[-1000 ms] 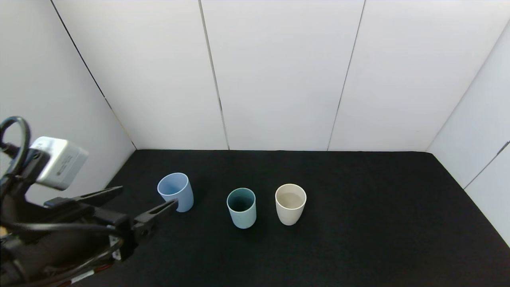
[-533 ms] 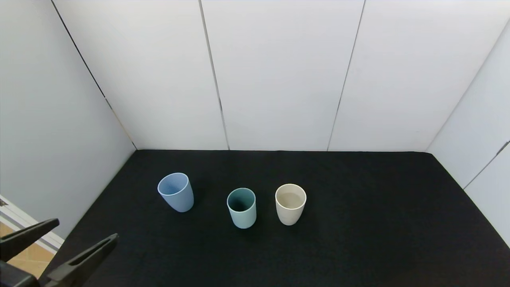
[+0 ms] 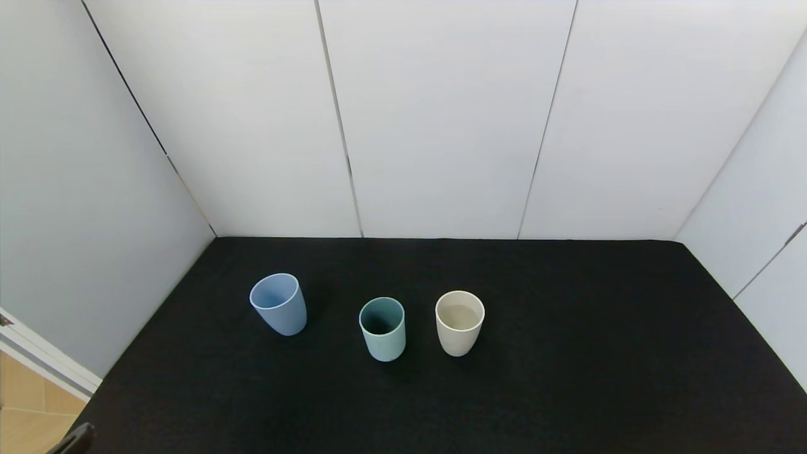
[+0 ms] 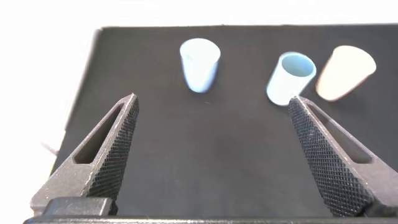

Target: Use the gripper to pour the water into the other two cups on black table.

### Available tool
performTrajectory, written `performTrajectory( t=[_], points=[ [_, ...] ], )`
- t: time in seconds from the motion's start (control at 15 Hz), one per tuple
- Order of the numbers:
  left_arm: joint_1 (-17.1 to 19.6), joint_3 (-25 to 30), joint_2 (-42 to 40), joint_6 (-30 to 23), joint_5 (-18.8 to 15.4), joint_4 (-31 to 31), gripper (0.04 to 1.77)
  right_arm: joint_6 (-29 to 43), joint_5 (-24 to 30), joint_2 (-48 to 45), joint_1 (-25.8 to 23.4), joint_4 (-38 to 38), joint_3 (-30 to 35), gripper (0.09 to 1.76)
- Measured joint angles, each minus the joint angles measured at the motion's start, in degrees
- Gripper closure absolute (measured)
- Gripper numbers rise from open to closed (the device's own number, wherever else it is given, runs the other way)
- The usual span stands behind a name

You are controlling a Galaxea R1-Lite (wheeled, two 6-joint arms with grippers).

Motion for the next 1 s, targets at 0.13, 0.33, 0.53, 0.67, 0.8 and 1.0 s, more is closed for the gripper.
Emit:
performTrajectory(
  t=[0.13,0.33,0.53,0.67,0.8,1.0],
  points=[
    [2.3,2.1,-5.1,0.0,-0.2,0.2,0.09,0.0,0.0,0.0,0.0,0.0,0.0,0.14],
    [6.1,5.0,-12.1,0.6,-0.8,1.8,0.09,0.0,0.0,0.0,0.0,0.0,0.0,0.14],
    [8.0,9.0,-19.9,5.6,-1.6,2.3,0.09,0.0,0.0,0.0,0.0,0.0,0.0,0.14],
    [8.4,12.5,-24.1,9.1,-1.6,2.4,0.09,0.0,0.0,0.0,0.0,0.0,0.0,0.14],
    [8.4,14.4,-26.2,9.4,-3.4,3.9,0.09,0.0,0.0,0.0,0.0,0.0,0.0,0.14],
    [8.5,14.9,-27.3,9.8,-5.3,7.4,0.09,0.0,0.0,0.0,0.0,0.0,0.0,0.14]
  ],
)
